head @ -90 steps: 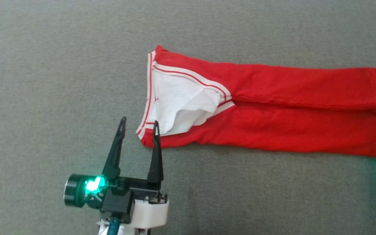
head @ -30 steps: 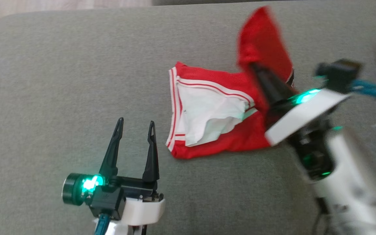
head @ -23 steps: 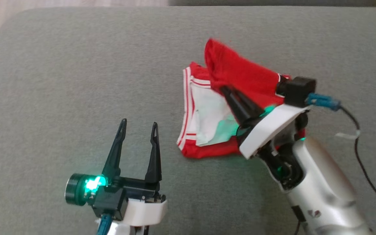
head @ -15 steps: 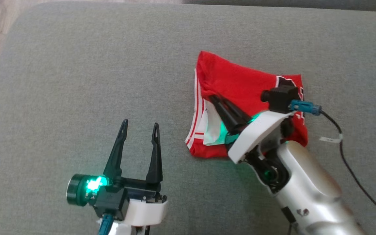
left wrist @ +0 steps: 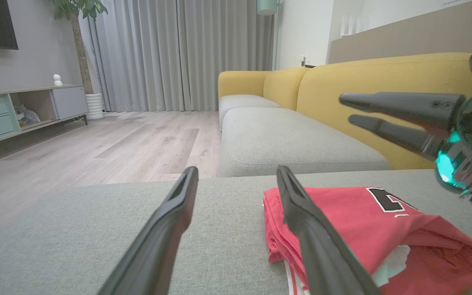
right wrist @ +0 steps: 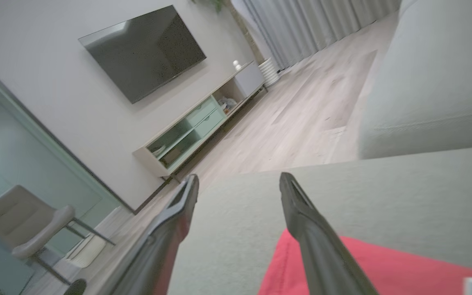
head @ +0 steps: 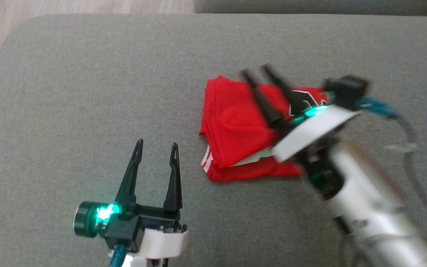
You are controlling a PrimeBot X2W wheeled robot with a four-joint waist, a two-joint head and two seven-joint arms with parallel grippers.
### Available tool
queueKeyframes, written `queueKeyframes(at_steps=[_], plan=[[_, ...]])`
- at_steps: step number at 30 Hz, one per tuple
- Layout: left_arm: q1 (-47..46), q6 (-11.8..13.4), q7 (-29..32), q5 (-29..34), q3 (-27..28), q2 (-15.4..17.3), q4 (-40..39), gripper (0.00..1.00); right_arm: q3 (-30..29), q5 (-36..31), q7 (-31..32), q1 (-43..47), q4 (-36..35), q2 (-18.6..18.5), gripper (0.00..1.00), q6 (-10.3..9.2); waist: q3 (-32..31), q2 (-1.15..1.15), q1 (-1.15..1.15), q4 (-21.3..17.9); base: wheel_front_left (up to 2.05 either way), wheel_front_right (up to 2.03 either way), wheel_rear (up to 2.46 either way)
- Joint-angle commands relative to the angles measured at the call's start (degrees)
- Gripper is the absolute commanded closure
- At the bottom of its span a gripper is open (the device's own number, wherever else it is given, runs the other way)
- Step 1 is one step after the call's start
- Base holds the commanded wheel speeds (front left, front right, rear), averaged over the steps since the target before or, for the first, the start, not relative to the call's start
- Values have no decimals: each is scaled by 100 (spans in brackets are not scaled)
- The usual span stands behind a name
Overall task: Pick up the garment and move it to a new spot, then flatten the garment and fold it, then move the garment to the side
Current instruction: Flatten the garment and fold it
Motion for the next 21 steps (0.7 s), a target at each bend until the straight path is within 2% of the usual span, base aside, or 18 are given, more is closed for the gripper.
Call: queueKeyframes(at_steps=[1, 8, 9, 10, 14, 21], plan=[[4, -13, -29, 47, 214, -34, -154, 0, -128, -7, -47, -37, -236, -172, 0, -4, -68, 0, 0, -57, 0, 0, 0], [95, -93, -29, 75, 277, -34, -182, 0, -870, 219, 20, 404, -418, -1400, 0, -4, -164, 0, 0, -105, 0, 0, 0], [116, -107, -29, 80, 288, -34, -175, 0, -904, 266, 28, 467, -434, -1543, 15, -4, -174, 0, 0, -112, 0, 0, 0], [135, -122, -29, 84, 297, -34, -165, 0, -914, 299, 39, 517, -441, -1676, 100, -4, -180, 0, 0, -116, 0, 0, 0], [151, -167, -29, 83, 279, -34, -128, 0, -554, 560, 324, 557, -505, -2055, 100, -4, -178, 0, 0, -112, 0, 0, 0], [-1, -257, -29, 12, 67, -34, -55, 0, 654, 1306, 1299, 76, -301, -2479, 100, -4, -35, 0, 0, 16, 0, 0, 0]])
